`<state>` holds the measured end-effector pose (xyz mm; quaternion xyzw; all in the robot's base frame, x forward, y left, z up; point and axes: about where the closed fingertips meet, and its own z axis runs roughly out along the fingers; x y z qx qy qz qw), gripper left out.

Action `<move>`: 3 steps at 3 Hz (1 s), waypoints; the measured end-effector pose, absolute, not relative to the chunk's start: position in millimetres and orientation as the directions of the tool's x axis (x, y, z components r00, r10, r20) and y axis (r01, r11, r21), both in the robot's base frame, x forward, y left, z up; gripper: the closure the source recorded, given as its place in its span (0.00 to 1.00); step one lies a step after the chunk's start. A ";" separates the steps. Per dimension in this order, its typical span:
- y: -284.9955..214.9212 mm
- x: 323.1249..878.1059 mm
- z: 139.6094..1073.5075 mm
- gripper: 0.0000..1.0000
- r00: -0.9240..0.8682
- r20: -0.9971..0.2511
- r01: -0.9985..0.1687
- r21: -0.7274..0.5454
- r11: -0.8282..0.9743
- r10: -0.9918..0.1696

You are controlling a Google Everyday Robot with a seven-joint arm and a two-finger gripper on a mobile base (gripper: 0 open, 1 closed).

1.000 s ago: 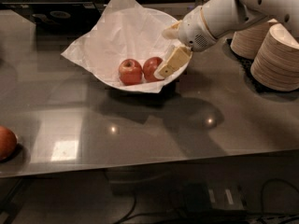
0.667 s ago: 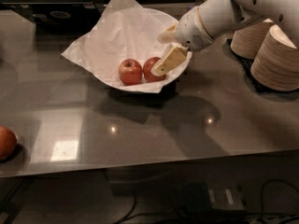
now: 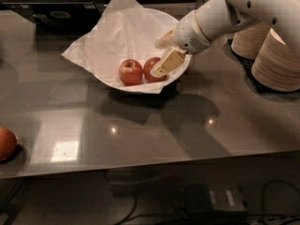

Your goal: Pick apple from white bowl

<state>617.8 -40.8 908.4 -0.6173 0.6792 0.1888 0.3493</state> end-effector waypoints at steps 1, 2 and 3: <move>-37.9 618.0 895.6 0.31 -0.006 -0.706 -0.977 -0.147 0.154 -0.708; -34.6 621.3 883.6 0.31 -0.015 -0.703 -0.983 -0.119 0.139 -0.711; -32.9 626.0 872.3 0.31 -0.025 -0.698 -0.987 -0.097 0.129 -0.715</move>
Offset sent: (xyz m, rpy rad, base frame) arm 0.0078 0.0055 -0.0365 -0.0098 0.0883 0.0381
